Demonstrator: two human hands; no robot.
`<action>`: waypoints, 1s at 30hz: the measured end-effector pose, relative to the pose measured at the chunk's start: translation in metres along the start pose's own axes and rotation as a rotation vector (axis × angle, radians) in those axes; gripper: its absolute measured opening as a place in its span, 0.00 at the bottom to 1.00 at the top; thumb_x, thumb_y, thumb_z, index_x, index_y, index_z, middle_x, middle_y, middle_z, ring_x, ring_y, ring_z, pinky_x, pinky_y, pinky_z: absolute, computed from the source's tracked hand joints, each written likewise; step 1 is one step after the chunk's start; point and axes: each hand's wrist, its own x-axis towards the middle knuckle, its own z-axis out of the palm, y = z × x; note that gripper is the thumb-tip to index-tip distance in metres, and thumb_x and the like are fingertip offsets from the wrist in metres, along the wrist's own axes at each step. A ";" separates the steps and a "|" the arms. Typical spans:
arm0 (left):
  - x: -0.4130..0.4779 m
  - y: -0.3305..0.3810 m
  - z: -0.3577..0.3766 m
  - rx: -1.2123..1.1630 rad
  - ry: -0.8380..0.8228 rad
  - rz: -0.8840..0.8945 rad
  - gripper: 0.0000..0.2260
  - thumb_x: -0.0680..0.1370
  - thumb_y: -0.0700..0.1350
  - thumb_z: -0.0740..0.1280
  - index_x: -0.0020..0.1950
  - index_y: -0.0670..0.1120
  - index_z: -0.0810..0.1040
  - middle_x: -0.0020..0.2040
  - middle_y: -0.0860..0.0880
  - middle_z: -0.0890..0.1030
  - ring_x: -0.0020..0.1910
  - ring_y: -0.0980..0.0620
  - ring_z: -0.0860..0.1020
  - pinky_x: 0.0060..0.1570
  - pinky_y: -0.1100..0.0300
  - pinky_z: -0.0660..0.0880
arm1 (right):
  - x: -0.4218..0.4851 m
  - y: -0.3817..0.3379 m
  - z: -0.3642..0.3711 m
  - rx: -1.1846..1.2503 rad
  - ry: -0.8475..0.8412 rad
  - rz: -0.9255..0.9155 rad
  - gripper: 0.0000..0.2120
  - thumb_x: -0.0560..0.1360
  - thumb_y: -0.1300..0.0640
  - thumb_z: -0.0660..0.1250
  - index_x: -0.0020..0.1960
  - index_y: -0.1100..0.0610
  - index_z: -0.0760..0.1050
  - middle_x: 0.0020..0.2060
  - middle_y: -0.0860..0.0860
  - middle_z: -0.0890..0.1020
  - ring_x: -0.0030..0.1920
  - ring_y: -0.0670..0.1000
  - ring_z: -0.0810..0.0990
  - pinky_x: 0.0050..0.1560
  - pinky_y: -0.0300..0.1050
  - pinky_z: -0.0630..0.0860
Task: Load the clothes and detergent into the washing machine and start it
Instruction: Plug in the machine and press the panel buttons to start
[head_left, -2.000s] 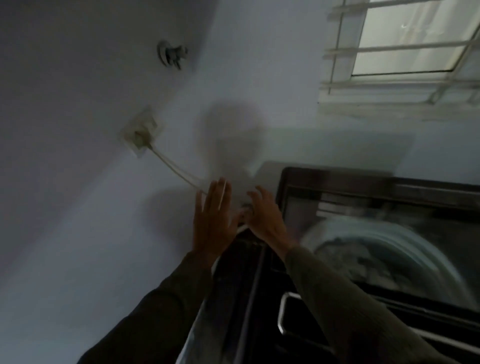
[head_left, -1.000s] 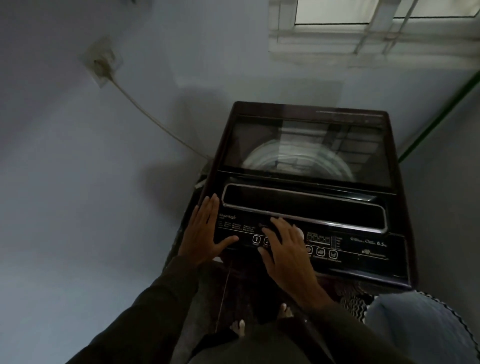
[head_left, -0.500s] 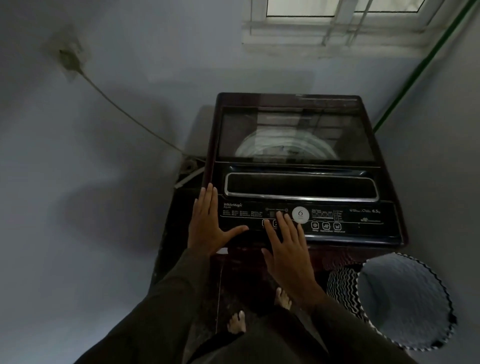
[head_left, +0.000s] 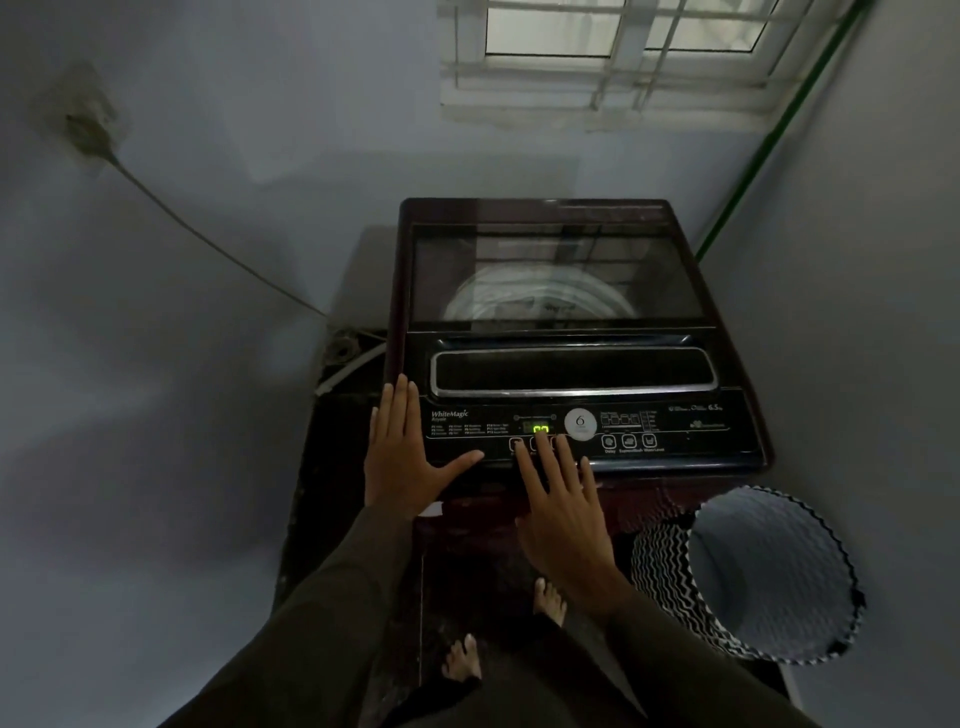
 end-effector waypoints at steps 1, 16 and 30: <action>0.000 0.000 0.000 -0.001 0.001 0.000 0.57 0.66 0.80 0.57 0.81 0.42 0.47 0.81 0.46 0.47 0.80 0.49 0.43 0.78 0.49 0.45 | -0.003 -0.002 0.001 0.018 0.008 0.009 0.45 0.73 0.49 0.68 0.80 0.53 0.45 0.79 0.56 0.47 0.79 0.59 0.42 0.76 0.64 0.53; -0.002 -0.002 0.002 -0.037 0.017 0.012 0.55 0.68 0.77 0.61 0.81 0.42 0.48 0.82 0.47 0.47 0.80 0.50 0.43 0.78 0.48 0.46 | -0.013 -0.003 0.005 0.075 -0.015 -0.002 0.39 0.77 0.53 0.60 0.79 0.55 0.39 0.79 0.54 0.41 0.78 0.57 0.35 0.77 0.61 0.50; -0.001 -0.003 0.005 -0.019 0.035 0.024 0.54 0.68 0.78 0.59 0.80 0.42 0.50 0.81 0.45 0.50 0.81 0.49 0.45 0.78 0.48 0.49 | -0.014 -0.005 0.002 0.102 -0.003 0.011 0.40 0.75 0.55 0.63 0.79 0.55 0.43 0.80 0.54 0.45 0.79 0.58 0.38 0.77 0.61 0.52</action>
